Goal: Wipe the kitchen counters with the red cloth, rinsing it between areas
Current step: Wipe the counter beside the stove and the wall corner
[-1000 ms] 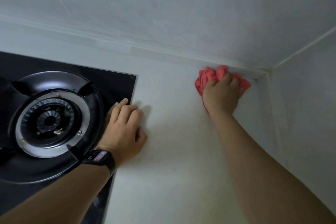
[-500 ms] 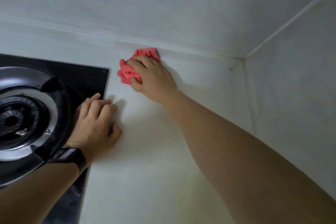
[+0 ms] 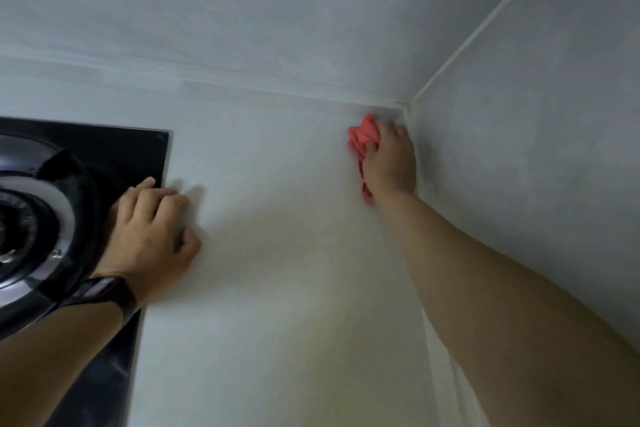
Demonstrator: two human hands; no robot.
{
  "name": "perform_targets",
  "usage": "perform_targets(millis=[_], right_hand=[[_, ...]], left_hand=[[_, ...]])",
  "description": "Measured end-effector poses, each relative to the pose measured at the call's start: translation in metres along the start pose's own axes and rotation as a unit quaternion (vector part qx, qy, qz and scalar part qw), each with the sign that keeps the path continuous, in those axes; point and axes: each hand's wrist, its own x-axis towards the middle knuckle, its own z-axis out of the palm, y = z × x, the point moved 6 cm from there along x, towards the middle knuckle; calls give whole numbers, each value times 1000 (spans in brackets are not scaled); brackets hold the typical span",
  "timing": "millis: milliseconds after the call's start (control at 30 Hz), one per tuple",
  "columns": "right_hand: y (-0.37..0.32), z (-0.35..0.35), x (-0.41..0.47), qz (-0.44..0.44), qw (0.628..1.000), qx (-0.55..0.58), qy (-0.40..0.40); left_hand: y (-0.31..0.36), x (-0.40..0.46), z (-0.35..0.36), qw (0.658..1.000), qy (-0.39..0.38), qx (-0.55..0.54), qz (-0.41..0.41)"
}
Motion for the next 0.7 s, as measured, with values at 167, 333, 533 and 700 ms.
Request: perform_targets(millis=[167, 333, 533, 700], right_hand=[[-16, -38, 21, -89, 973, -155, 149], [-13, -24, 45, -26, 992, -119, 7], [-4, -24, 54, -48, 989, -136, -20], [-2, -27, 21, 8, 985, -175, -7]], left_hand=[[1, 1, -1, 1000, 7, -2, 2], [1, -1, -1, 1000, 16, -8, 4], [-4, 0, 4, 1000, 18, -4, 8], [-2, 1, 3, 1000, 14, -8, 4]])
